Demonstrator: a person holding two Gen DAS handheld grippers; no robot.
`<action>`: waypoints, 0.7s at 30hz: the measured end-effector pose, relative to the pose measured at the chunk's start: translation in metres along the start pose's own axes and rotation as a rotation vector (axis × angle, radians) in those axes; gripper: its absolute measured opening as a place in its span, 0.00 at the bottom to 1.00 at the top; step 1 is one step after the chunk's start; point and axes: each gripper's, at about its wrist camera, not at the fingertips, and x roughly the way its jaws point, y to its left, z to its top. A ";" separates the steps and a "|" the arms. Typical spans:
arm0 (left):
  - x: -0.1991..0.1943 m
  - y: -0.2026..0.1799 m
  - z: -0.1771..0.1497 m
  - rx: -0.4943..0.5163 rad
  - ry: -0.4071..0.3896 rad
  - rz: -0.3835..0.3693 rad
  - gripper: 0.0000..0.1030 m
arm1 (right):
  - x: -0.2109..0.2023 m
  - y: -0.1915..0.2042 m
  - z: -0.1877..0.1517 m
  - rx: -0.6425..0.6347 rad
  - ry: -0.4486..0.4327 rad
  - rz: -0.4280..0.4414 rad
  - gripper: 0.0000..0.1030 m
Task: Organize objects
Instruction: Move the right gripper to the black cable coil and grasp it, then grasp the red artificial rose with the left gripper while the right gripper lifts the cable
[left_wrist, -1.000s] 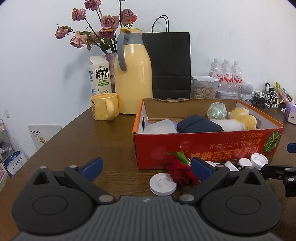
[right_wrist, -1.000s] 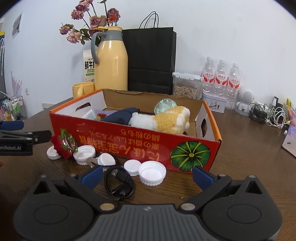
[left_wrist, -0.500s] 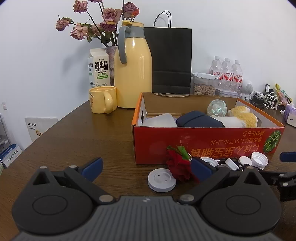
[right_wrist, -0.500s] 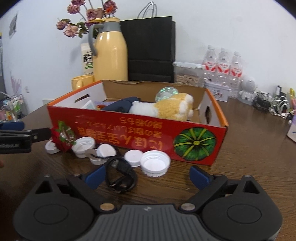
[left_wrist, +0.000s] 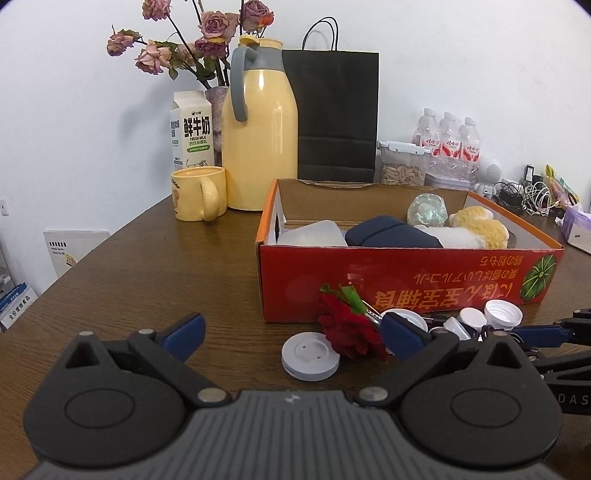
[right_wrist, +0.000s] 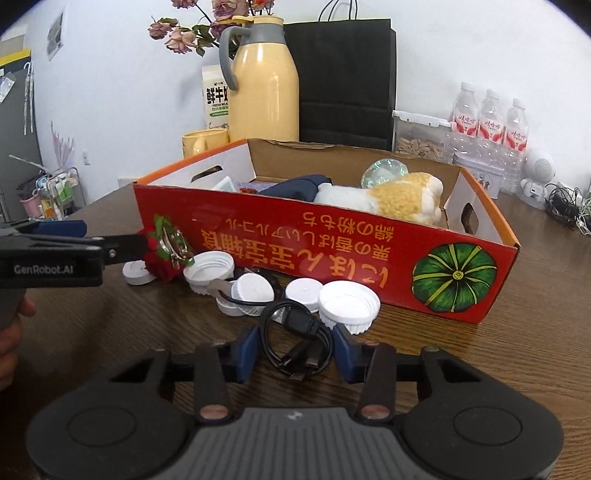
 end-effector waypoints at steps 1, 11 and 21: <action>0.000 0.000 0.000 0.000 0.000 0.002 1.00 | 0.000 0.000 0.000 -0.001 0.000 -0.001 0.41; 0.000 -0.002 0.000 0.007 0.001 0.000 1.00 | -0.009 0.003 -0.002 0.004 -0.038 -0.011 0.37; 0.001 -0.019 0.004 0.091 0.007 -0.056 1.00 | -0.022 -0.009 -0.007 0.052 -0.082 -0.044 0.37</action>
